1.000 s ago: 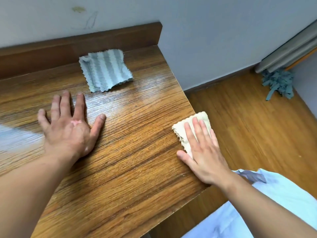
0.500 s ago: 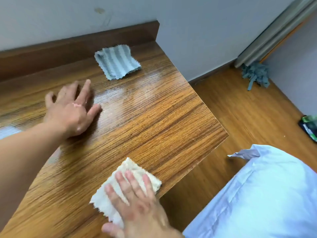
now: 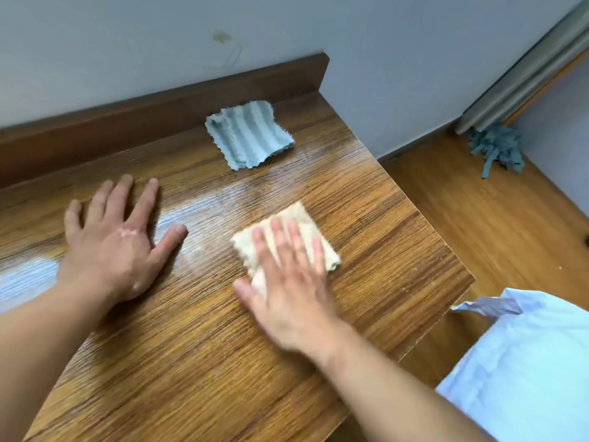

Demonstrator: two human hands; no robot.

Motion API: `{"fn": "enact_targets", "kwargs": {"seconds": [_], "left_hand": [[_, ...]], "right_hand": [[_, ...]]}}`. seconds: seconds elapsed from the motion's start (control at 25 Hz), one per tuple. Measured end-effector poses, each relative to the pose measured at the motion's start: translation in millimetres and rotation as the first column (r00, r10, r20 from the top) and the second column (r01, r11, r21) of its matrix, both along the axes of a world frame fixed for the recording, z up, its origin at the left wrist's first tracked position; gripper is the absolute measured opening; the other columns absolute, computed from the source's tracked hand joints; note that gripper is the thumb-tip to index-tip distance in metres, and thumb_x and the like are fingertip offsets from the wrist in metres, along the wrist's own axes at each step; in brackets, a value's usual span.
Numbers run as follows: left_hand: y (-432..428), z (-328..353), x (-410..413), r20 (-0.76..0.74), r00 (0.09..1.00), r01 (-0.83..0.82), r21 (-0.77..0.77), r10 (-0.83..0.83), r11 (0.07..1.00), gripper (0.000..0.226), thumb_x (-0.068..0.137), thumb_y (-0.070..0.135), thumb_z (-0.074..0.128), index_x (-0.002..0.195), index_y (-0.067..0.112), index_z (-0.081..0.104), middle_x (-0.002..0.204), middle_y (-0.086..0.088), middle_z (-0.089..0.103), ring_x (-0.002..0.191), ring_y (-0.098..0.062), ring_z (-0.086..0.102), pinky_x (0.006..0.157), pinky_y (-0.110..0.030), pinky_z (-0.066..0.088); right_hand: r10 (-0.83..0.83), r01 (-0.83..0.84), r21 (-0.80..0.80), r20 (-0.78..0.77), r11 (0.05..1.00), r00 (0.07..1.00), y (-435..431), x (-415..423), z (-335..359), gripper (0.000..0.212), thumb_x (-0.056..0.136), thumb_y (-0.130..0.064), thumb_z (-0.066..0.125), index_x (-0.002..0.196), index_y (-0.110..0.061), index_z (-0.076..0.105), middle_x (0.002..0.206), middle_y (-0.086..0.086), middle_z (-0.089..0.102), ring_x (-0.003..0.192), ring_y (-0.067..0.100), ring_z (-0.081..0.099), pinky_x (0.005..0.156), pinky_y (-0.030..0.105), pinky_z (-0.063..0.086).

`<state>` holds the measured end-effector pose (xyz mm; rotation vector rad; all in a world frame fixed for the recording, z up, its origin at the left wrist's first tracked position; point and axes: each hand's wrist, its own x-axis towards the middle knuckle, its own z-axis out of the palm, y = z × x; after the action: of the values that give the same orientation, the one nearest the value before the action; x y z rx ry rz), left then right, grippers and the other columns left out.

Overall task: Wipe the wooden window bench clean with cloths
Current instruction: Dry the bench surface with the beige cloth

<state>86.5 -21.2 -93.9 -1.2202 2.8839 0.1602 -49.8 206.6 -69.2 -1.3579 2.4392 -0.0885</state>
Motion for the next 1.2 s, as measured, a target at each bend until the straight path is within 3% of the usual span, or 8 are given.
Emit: {"fn": "enact_targets", "kwargs": {"seconds": [0.16, 0.28, 0.48, 0.68, 0.76, 0.96, 1.04, 1.2], "left_hand": [[3, 3, -6, 0.019, 1.0, -0.003, 0.007, 0.003, 1.0, 0.091, 0.086, 0.086, 0.006, 0.16, 0.035, 0.009, 0.169, -0.005, 0.016, 0.155, -0.026, 0.01, 0.121, -0.056, 0.011], [2, 5, -9, 0.027, 1.0, -0.003, 0.016, 0.003, 1.0, 0.091, 0.085, 0.086, 0.005, 0.161, 0.035, 0.008, 0.17, -0.004, 0.014, 0.155, -0.025, 0.007, 0.122, -0.056, 0.009], [3, 3, -5, 0.042, 0.999, -0.006, 0.015, 0.006, 1.0, 0.091, 0.085, 0.086, 0.004, 0.161, 0.035, 0.005, 0.17, -0.003, 0.009, 0.156, -0.023, 0.003, 0.123, -0.054, 0.005], [2, 4, -1, 0.014, 1.0, -0.015, 0.021, 0.015, 1.0, 0.085, 0.088, 0.081, 0.003, 0.16, 0.035, 0.009, 0.17, -0.002, 0.014, 0.156, -0.023, 0.006, 0.123, -0.054, 0.007], [2, 4, -2, 0.01, 1.0, -0.02, 0.037, 0.019, 0.999, 0.083, 0.09, 0.077, 0.001, 0.16, 0.034, 0.009, 0.17, -0.002, 0.014, 0.156, -0.023, 0.006, 0.123, -0.054, 0.007], [1, 3, -7, 0.041, 0.999, -0.007, 0.019, 0.007, 1.0, 0.084, 0.09, 0.08, 0.005, 0.161, 0.034, 0.006, 0.17, -0.002, 0.009, 0.156, -0.023, 0.003, 0.123, -0.055, 0.006], [2, 3, -4, 0.052, 0.999, -0.002, 0.022, 0.001, 1.0, 0.084, 0.09, 0.08, 0.006, 0.16, 0.034, 0.008, 0.17, -0.003, 0.008, 0.156, -0.024, 0.003, 0.123, -0.056, 0.007], [2, 7, 0, 0.052, 0.999, 0.003, 0.023, -0.004, 1.0, 0.084, 0.09, 0.08, 0.005, 0.16, 0.035, 0.009, 0.17, -0.004, 0.007, 0.156, -0.024, 0.003, 0.123, -0.056, 0.006]], "right_hand": [[0.411, -0.411, -0.006, -0.044, 0.911, 0.911, 60, 69, -2, 0.069, 0.099, -0.069, 0.027, 0.16, -0.036, 0.025, 0.169, -0.004, 0.021, 0.157, 0.021, -0.001, 0.119, 0.054, 0.03], [0.089, -0.088, 0.014, -0.061, 0.996, 0.994, 7, -68, -1, 0.089, 0.09, -0.084, 0.011, 0.16, -0.035, -0.012, 0.167, -0.008, -0.02, 0.15, 0.015, -0.029, 0.125, 0.054, 0.0], [-0.403, 0.413, 0.109, -0.098, 0.904, 0.91, -70, -149, -2, 0.1, 0.084, -0.091, 0.006, 0.163, -0.03, -0.007, 0.17, 0.002, -0.019, 0.155, 0.026, -0.02, 0.122, 0.059, -0.013], [0.255, -0.259, 0.028, 0.089, 0.966, 0.963, -7, 33, 13, 0.085, 0.094, -0.08, 0.015, 0.161, -0.036, -0.01, 0.166, 0.001, -0.03, 0.149, 0.021, -0.037, 0.119, 0.057, -0.02], [0.302, -0.313, 0.069, 0.132, 0.947, 0.944, 26, 17, 17, 0.08, 0.093, -0.081, 0.013, 0.159, -0.043, -0.012, 0.166, -0.007, -0.028, 0.15, 0.015, -0.034, 0.12, 0.05, -0.023], [-0.42, 0.426, 0.065, -0.091, 0.902, 0.903, 14, -134, 12, 0.08, 0.091, -0.082, 0.003, 0.16, -0.044, -0.009, 0.17, -0.005, -0.019, 0.155, 0.017, -0.02, 0.124, 0.056, -0.01], [-0.375, 0.379, 0.003, -0.138, 0.926, 0.917, 18, -80, -4, 0.082, 0.091, -0.082, 0.003, 0.16, -0.04, -0.011, 0.169, -0.001, -0.023, 0.154, 0.022, -0.024, 0.123, 0.057, -0.011], [-0.168, 0.181, -0.118, 0.111, 0.976, 0.979, 80, 112, -27, 0.056, 0.098, -0.055, 0.018, 0.147, -0.05, 0.042, 0.168, -0.003, 0.026, 0.147, 0.025, 0.041, 0.122, 0.054, 0.02]]}}
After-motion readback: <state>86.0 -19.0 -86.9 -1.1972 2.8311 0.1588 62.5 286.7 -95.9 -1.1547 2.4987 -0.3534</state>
